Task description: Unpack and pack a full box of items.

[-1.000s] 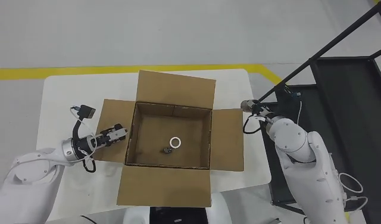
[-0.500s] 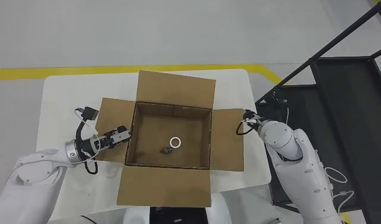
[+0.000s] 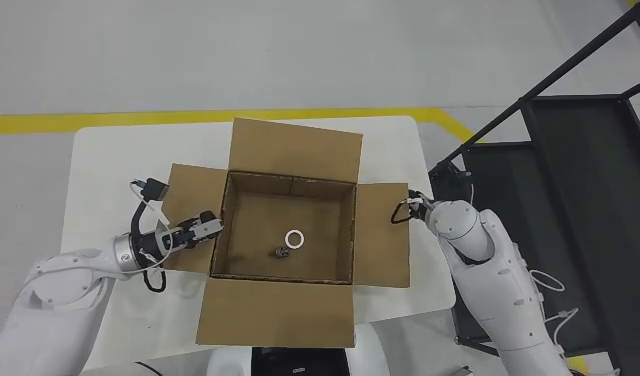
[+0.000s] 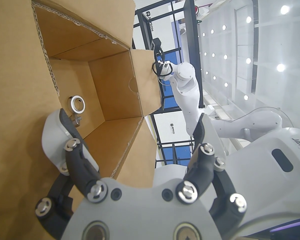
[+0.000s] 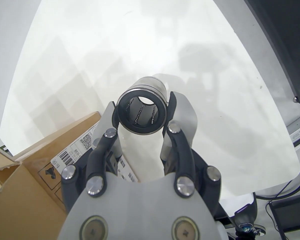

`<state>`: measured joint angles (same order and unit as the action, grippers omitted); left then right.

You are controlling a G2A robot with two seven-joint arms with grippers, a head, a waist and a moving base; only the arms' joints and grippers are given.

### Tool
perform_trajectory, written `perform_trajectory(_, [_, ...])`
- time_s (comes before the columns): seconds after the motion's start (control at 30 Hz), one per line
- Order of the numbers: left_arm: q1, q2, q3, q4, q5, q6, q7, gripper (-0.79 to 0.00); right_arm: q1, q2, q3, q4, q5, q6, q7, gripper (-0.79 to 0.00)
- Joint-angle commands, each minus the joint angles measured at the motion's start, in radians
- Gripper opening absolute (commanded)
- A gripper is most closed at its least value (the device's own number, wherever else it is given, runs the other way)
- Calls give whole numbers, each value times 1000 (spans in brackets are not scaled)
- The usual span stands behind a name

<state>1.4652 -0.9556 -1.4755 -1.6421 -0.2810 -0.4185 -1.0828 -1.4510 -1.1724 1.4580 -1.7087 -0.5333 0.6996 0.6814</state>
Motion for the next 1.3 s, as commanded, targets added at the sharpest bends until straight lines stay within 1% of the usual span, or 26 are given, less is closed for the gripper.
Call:
perform_trajectory(0.0, [-2,0,2,1,1,1,0,0,5,-1,-3,9,5,-1,-3,-785])
perform_trajectory(0.1, [-7,1,6,2,3,3,2,0,3,-2,-5,-8,10,3,-10,-785])
perform_trajectory(0.23, [-17,1,16,-1,8,1,0,0,-21,0,5,-71,-1,25,-23,-785])
perform_trajectory(0.37, [-43,3,18,-31,-8,-60,-25,0,-55,4,27,-145,-21,54,-32,-785])
perform_trajectory(0.47, [-68,6,-3,-63,-72,-69,-62,0,-78,7,45,-192,-38,71,-33,-785])
perform_trajectory(0.5, [-76,9,-7,-74,-73,-66,-87,0,-85,8,50,-204,-41,75,-33,-785])
perform_trajectory(0.57, [-91,12,3,-89,-88,-32,-145,0,-98,9,61,-224,-42,81,-34,-785])
perform_trajectory(0.67, [-119,12,43,-79,-49,-5,-175,0,-112,9,71,-241,-36,81,-41,-785])
perform_trajectory(0.77, [-154,3,116,-42,-12,-2,-157,0,-121,9,74,-250,-32,79,-48,-785])
perform_trajectory(0.83, [-187,-4,170,-13,59,-17,-130,0,-124,9,75,-252,-31,78,-51,-785])
perform_trajectory(0.93, [-235,-19,255,27,118,-18,-93,0,-127,8,76,-255,-27,75,-56,-785])
perform_trajectory(1.0, [-269,-26,296,50,169,-18,-78,0,-128,9,76,-259,-26,73,-57,-785])
perform_trajectory(1.13, [-322,-32,329,88,303,12,-19,0,-130,9,80,-266,-27,71,-58,-785])
perform_trajectory(1.27, [-336,-30,314,95,392,30,56,0,-131,10,84,-272,-28,69,-57,-785])
